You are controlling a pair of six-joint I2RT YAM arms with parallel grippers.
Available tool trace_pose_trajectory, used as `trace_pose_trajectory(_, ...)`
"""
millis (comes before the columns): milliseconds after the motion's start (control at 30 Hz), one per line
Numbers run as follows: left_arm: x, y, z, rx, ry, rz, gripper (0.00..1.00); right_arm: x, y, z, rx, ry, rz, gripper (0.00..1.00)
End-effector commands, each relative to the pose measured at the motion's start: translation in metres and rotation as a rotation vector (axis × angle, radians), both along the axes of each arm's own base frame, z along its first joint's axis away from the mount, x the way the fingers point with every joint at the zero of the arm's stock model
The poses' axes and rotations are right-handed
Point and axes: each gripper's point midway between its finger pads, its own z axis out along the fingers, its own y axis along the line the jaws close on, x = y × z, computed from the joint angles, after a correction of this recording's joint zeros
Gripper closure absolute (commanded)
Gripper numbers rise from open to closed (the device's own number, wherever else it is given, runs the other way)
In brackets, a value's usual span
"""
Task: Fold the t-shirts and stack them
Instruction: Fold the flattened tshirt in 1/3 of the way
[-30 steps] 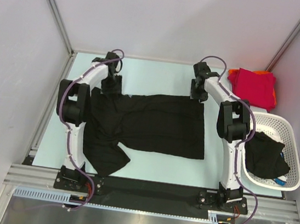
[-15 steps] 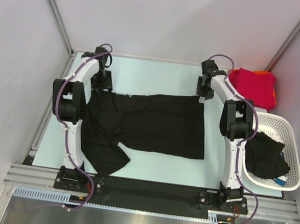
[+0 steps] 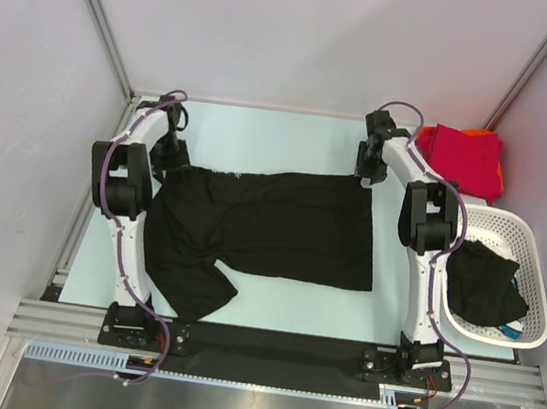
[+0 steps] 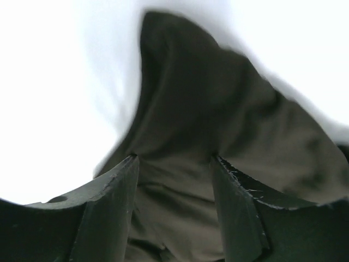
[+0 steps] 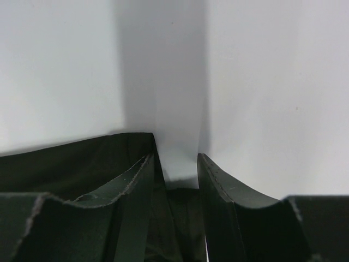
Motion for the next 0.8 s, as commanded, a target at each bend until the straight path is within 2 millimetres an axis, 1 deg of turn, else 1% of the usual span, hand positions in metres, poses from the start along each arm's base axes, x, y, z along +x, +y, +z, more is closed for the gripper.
trace_pose_trajectory(0, 0.012, 0.001, -0.004, -0.012, 0.002, -0.004, 0.42, 0.007, 0.013, -0.008, 0.022, 0.004, 0.028, 0.58)
trace_pose_trajectory(33, 0.017, 0.0, -0.003, -0.025, -0.007, -0.01, 0.45, 0.007, 0.016, -0.008, 0.021, 0.006, 0.033, 0.58)
trace_pose_trajectory(67, 0.017, -0.001, -0.01, -0.032, 0.012, -0.012, 0.51, 0.008, 0.018, -0.011, 0.02, 0.007, 0.037, 0.58)
trace_pose_trajectory(100, 0.022, -0.001, -0.008, -0.035, 0.002, -0.016, 0.56, 0.011, 0.021, -0.008, 0.025, -0.001, 0.042, 0.58)
trace_pose_trajectory(133, 0.024, -0.004, -0.01, -0.046, 0.006, -0.019, 0.6, 0.008, 0.023, -0.01, 0.018, 0.013, 0.048, 0.58)
trace_pose_trajectory(167, 0.024, -0.004, -0.014, -0.05, 0.015, -0.019, 0.7, 0.008, 0.024, -0.009, 0.016, 0.013, 0.048, 0.58)
trace_pose_trajectory(233, 0.027, -0.004, -0.016, -0.057, 0.01, -0.02, 0.8, 0.007, 0.024, -0.008, 0.008, 0.016, 0.048, 0.57)
trace_pose_trajectory(267, 0.027, -0.007, -0.02, -0.069, 0.015, -0.024, 0.87, 0.006, 0.025, -0.007, 0.002, 0.014, 0.05, 0.57)
trace_pose_trajectory(300, 0.027, -0.007, -0.021, -0.076, 0.016, -0.023, 0.89, 0.005, 0.024, 0.0, -0.002, 0.005, 0.044, 0.57)
trace_pose_trajectory(333, 0.025, -0.008, -0.023, -0.08, 0.022, -0.026, 0.89, 0.0, 0.022, -0.002, -0.009, 0.02, 0.041, 0.57)
trace_pose_trajectory(367, 0.026, -0.01, -0.024, -0.088, 0.022, -0.03, 0.9, -0.002, 0.021, 0.001, -0.008, 0.02, 0.036, 0.56)
trace_pose_trajectory(400, 0.024, -0.01, -0.025, -0.088, 0.028, -0.031, 0.9, -0.004, 0.019, 0.004, -0.014, 0.019, 0.032, 0.56)
trace_pose_trajectory(433, 0.024, -0.01, -0.025, -0.088, 0.028, -0.033, 0.89, -0.005, 0.017, 0.015, -0.017, 0.004, 0.026, 0.56)
trace_pose_trajectory(467, 0.023, -0.009, -0.026, -0.09, 0.03, -0.033, 0.89, -0.013, 0.014, 0.014, -0.026, 0.017, 0.021, 0.56)
trace_pose_trajectory(500, 0.023, -0.009, -0.025, -0.089, 0.028, -0.034, 0.88, -0.014, 0.01, 0.017, -0.043, 0.009, 0.011, 0.56)
trace_pose_trajectory(533, 0.024, -0.009, -0.025, -0.089, 0.027, -0.039, 0.88, -0.014, 0.009, 0.032, -0.046, -0.022, 0.006, 0.56)
trace_pose_trajectory(567, 0.024, -0.01, -0.025, -0.089, 0.026, -0.042, 0.88, -0.019, 0.005, 0.032, -0.06, -0.016, -0.003, 0.56)
trace_pose_trajectory(600, 0.024, -0.009, -0.025, -0.088, 0.024, -0.042, 0.87, -0.018, -0.004, 0.037, -0.09, -0.032, -0.026, 0.56)
trace_pose_trajectory(633, 0.024, -0.014, -0.025, -0.112, 0.023, -0.049, 0.87, -0.017, -0.007, 0.045, -0.101, -0.055, -0.042, 0.55)
trace_pose_trajectory(667, 0.025, -0.013, -0.024, -0.11, 0.021, -0.052, 0.87, -0.018, -0.012, 0.057, -0.112, -0.08, -0.057, 0.55)
trace_pose_trajectory(733, 0.023, -0.012, -0.026, -0.104, 0.027, -0.059, 0.87, -0.014, -0.019, 0.073, -0.128, -0.128, -0.079, 0.55)
trace_pose_trajectory(767, 0.023, -0.012, -0.027, -0.102, 0.029, -0.062, 0.87, -0.013, -0.02, 0.087, -0.121, -0.161, -0.084, 0.55)
